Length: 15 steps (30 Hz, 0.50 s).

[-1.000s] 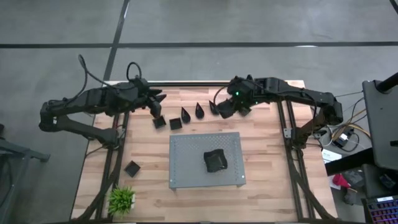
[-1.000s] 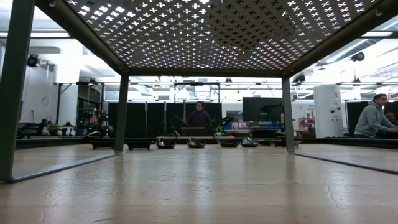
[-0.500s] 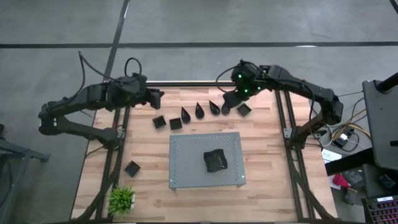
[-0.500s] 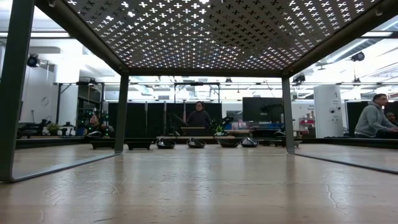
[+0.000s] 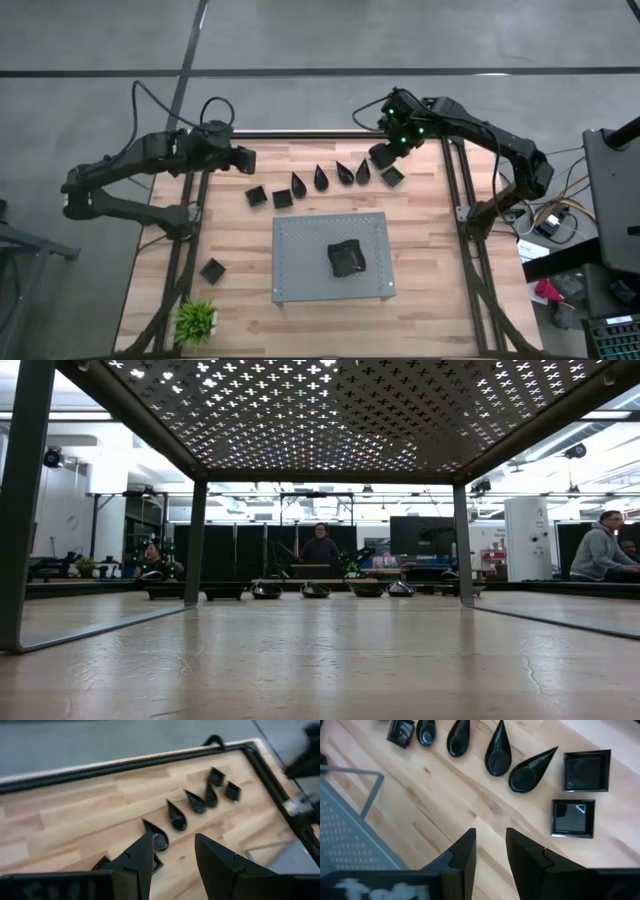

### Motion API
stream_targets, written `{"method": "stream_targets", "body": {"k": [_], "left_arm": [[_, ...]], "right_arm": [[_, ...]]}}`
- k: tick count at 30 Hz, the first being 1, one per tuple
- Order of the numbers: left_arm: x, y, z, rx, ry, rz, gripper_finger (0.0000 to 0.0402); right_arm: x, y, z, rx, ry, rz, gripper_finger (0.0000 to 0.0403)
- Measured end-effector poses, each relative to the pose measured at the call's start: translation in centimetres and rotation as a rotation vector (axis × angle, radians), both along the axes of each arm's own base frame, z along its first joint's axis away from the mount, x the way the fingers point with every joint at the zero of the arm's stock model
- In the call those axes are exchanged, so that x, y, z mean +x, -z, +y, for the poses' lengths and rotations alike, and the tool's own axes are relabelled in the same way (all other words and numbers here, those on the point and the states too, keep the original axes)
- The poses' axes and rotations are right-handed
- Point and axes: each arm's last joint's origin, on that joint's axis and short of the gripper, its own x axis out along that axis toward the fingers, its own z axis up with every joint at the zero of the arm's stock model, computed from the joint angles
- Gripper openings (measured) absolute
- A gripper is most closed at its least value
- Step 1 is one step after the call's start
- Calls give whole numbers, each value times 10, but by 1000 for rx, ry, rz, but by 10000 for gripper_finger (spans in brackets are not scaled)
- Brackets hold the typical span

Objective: Pick & Place Mini shaped plates
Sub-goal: Put the square plate on the shelf

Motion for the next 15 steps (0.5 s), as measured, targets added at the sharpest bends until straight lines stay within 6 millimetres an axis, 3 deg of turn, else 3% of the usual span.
{"method": "stream_targets", "body": {"k": [8, 15], "left_arm": [[2, 18, 16, -94, -138, -27, 138], [13, 30, 40, -70, -148, -57, 138]], "right_arm": [[-12, 7, -20, -67, -58, -2, 108], [-27, 8, -46, -110, 29, -27, 96]]}}
